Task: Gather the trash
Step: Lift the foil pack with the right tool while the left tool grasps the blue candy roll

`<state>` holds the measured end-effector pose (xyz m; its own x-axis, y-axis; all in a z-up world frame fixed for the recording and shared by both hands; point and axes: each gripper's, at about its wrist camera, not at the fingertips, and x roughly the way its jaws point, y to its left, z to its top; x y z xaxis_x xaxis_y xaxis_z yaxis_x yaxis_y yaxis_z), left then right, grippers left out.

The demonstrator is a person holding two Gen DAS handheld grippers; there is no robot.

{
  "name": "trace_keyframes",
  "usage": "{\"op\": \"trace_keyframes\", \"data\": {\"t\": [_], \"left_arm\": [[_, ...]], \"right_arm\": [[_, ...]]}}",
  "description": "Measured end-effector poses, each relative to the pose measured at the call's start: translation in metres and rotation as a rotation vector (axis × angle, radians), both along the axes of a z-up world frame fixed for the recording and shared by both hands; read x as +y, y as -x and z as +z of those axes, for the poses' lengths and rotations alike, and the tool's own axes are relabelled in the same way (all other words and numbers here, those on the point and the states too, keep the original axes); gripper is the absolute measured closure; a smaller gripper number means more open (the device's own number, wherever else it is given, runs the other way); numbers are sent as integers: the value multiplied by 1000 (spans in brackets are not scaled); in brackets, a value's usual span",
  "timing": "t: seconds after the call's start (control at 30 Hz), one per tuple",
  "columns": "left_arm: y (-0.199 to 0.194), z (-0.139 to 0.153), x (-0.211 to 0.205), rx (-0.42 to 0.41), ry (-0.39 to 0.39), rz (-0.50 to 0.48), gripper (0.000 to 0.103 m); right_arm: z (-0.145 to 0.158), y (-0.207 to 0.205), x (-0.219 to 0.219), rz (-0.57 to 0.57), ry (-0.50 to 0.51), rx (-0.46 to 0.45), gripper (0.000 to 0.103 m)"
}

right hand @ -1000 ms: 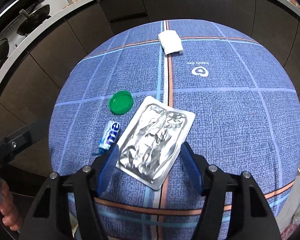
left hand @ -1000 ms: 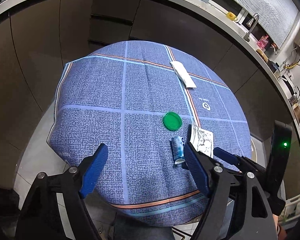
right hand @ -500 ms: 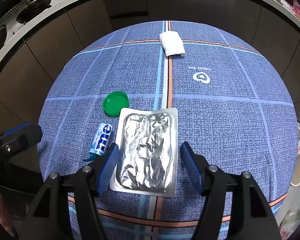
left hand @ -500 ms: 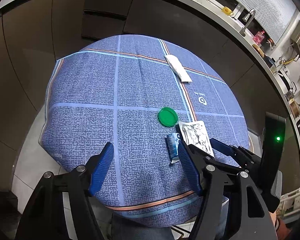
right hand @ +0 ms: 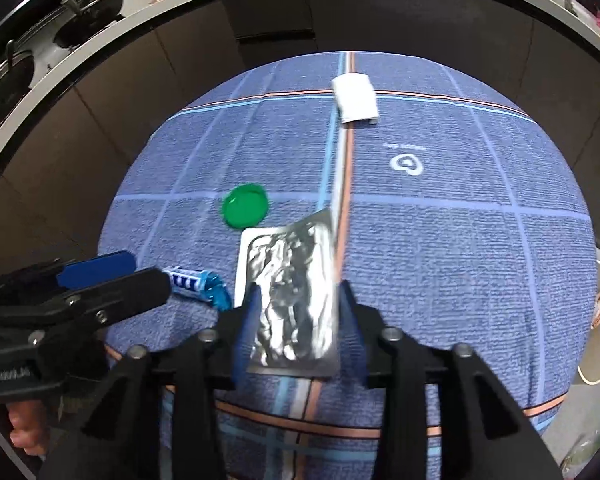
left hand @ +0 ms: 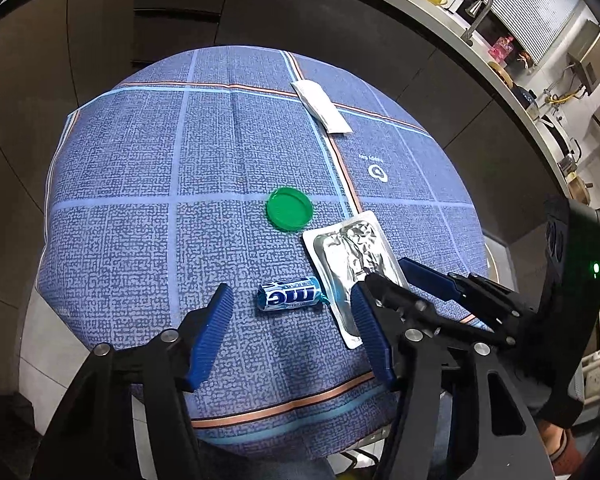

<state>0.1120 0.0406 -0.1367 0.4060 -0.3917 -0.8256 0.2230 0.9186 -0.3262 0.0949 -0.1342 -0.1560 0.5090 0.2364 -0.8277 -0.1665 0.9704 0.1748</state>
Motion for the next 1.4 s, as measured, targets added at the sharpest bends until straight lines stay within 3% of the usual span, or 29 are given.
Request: {"op": "trace_keyframes", "data": {"t": [0.13,0.37,0.53,0.57,0.63,0.87,1.03,1.13,1.4], "left_arm": [[1,-1,3,10,-1,8,47],[1,-5,5,21,-24,11,47],[1,-4,21,20,-29,47,47],[1,-4,24,20,-28,54,47],[1,-3,29,21,-26,62,47],[4,-6,19,40,-16,21,47],[0,-9,5,29,-36,8,37],[-9,-12,0,11,-55,11,37],[-27,-24,-17,26,-122,-19,48]], "right_arm": [[-5,-1,4,12,-19,16,56],[-10,1,15,30,-17,15,34],[-15,2,33,66,73,-14,27],[-15,2,37,74,96,-25,27],[-16,4,42,91,146,-45,36],[-5,5,24,58,99,-37,37],[7,7,6,13,88,-55,37],[12,8,-4,-16,74,-58,37],[17,14,-19,-53,51,-67,37]]}}
